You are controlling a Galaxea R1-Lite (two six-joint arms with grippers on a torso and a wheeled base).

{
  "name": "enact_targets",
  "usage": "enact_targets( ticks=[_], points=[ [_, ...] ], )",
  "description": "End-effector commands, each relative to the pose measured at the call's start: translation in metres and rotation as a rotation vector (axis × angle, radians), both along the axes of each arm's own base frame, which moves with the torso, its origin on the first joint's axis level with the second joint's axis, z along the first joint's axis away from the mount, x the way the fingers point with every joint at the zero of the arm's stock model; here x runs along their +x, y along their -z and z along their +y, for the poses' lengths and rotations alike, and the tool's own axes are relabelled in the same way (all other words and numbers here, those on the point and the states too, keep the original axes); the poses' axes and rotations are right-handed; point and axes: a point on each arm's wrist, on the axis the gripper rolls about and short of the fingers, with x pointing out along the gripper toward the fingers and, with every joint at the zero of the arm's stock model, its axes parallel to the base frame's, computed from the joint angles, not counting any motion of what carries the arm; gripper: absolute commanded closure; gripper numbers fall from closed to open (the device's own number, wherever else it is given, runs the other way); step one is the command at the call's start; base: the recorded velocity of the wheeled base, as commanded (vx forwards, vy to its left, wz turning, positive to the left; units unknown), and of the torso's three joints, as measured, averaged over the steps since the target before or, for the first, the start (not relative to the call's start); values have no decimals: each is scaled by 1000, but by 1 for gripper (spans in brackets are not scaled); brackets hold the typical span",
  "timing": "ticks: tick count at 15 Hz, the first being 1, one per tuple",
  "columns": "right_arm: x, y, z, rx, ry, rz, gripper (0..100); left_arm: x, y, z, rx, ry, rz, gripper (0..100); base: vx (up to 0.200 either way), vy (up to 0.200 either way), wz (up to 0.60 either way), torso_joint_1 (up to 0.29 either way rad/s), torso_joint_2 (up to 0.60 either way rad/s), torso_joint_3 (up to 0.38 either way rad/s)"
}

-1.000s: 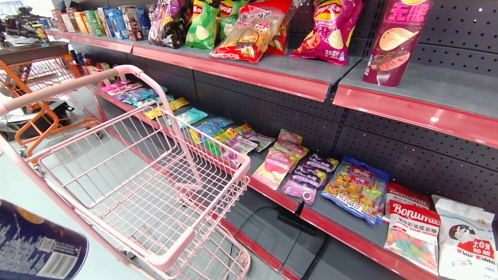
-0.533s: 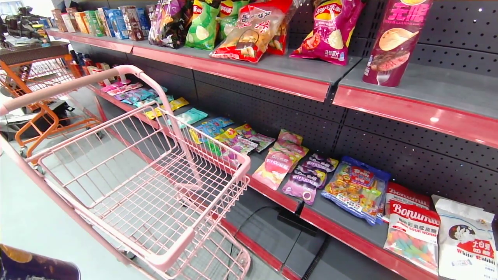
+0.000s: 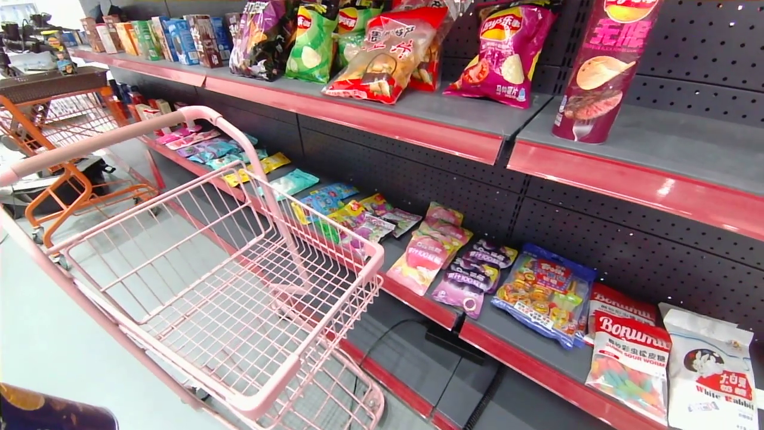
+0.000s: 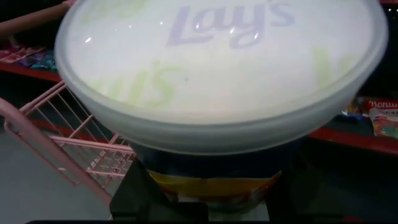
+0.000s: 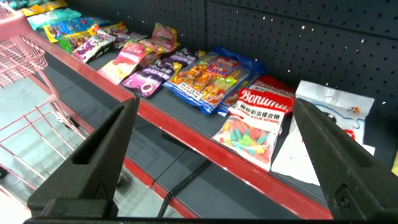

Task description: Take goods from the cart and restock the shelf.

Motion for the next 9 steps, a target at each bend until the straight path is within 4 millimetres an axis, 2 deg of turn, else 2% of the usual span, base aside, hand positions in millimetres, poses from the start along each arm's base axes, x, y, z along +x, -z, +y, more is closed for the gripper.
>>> enact_targets(
  ticks=[1, 9],
  points=[
    [0, 0, 0, 0, 0, 0, 0, 0, 1, 0, 3, 0, 3, 100, 0, 0, 0, 95, -393, -295],
    [0, 0, 0, 0, 0, 0, 0, -2, 2, 0, 4, 0, -5, 100, 0, 0, 0, 137, -478, -345]
  ],
)
